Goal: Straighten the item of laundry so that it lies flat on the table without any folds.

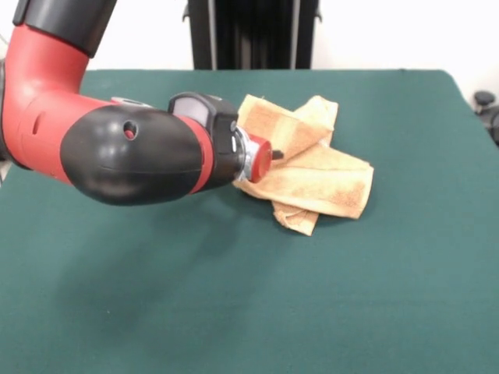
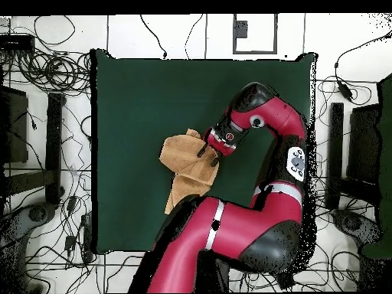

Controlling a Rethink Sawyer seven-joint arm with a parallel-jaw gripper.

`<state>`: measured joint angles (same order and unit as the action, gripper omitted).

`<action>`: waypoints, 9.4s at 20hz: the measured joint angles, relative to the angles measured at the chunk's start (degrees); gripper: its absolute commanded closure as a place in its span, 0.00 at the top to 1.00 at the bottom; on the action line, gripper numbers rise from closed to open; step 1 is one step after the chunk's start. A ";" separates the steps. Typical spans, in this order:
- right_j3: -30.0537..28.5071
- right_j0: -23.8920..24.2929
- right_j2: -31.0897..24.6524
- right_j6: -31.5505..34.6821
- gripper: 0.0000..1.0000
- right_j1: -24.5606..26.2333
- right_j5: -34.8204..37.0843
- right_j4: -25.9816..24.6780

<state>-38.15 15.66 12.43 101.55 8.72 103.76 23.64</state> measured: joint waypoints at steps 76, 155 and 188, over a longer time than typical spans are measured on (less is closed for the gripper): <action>0.01 2.15 -3.52 0.00 0.00 -2.69 -4.71 -5.64; -6.07 -2.29 4.03 0.00 1.00 -22.97 -41.15 -23.79; -13.34 -0.63 -0.01 0.00 1.00 -24.60 -44.80 -21.06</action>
<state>-51.49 15.03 12.43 101.55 -15.88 58.96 2.59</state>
